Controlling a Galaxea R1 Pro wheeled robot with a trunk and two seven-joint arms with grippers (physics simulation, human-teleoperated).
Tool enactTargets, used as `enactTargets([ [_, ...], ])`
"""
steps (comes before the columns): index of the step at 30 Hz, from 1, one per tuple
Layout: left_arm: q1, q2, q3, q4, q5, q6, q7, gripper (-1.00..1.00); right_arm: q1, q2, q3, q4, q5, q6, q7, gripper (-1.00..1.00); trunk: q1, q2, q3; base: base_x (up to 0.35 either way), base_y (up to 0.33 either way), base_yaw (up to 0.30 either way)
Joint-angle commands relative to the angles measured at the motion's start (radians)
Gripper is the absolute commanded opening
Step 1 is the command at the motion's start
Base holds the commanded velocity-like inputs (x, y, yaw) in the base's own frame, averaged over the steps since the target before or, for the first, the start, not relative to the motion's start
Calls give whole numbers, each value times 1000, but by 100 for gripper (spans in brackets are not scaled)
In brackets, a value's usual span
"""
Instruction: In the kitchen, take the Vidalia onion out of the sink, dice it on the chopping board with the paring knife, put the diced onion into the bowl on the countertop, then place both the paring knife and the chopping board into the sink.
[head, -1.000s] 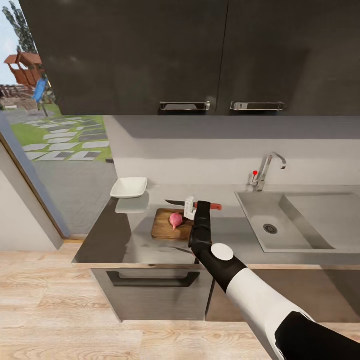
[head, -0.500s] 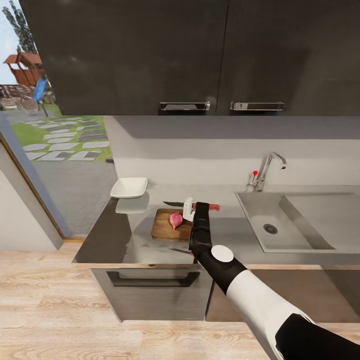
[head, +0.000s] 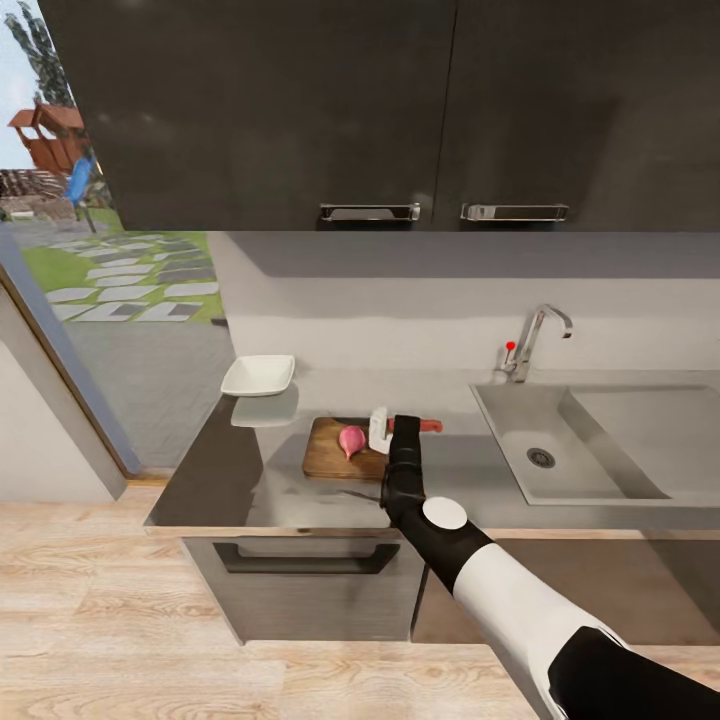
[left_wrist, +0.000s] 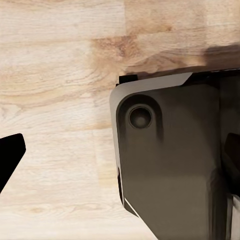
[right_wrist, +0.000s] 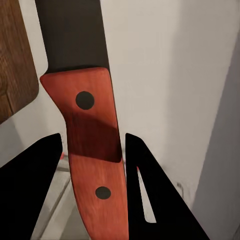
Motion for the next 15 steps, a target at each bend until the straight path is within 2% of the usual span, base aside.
enactTargets([
  [1, -1, 0, -9, 0, 8, -2, 1, 100, -1, 0, 4, 2, 0, 5, -2, -100, 1, -2, -2, 0, 0, 0],
  [15, 1, -1, -10, -2, 5, -13, 4, 100, -8, 0, -6, -7, 2, -10, -14, -100, 1, -2, -2, 0, 0, 0],
])
